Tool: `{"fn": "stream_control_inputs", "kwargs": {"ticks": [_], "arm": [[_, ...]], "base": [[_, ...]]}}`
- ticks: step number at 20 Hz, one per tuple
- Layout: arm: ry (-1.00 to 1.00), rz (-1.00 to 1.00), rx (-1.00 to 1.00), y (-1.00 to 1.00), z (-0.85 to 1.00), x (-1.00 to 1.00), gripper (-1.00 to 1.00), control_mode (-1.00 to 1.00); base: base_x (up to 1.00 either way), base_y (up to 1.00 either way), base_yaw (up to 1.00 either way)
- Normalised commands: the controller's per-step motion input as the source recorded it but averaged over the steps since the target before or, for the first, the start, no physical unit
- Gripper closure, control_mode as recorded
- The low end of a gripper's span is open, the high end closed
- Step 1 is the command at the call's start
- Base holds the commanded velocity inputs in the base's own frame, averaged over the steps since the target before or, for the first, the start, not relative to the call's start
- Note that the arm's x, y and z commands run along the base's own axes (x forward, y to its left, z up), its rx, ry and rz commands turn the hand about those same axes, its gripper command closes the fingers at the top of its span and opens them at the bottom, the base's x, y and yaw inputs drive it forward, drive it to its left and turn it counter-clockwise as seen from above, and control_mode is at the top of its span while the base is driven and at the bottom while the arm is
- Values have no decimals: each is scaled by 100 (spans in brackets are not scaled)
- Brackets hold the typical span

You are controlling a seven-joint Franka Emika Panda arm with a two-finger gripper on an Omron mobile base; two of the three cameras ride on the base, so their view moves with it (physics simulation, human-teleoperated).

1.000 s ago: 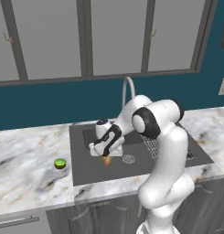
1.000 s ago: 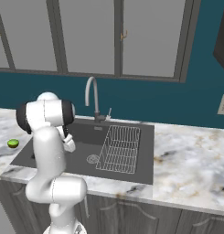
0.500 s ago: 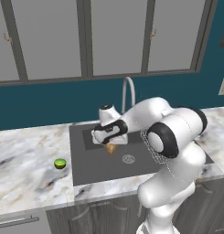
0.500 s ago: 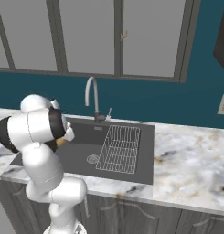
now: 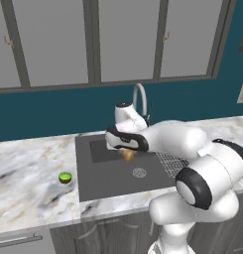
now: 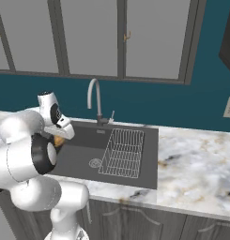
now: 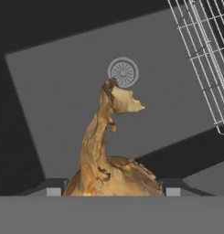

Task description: Turn on the sink faucet. Then move the onion from the counter to the sink. Turn off the sink. Move the vegetable from the sink to the pot next to the stove. Finally move the pot to the front center burner.

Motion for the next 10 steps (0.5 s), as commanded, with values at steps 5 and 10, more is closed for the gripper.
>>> {"fn": "stream_control_inputs", "kwargs": {"ticks": [5,10], "arm": [[0,0,0,-19,53,-56,100,-100],[0,0,0,-18,48,-48,100,-100]], "base": [[0,0,0],[0,0,0]]}}
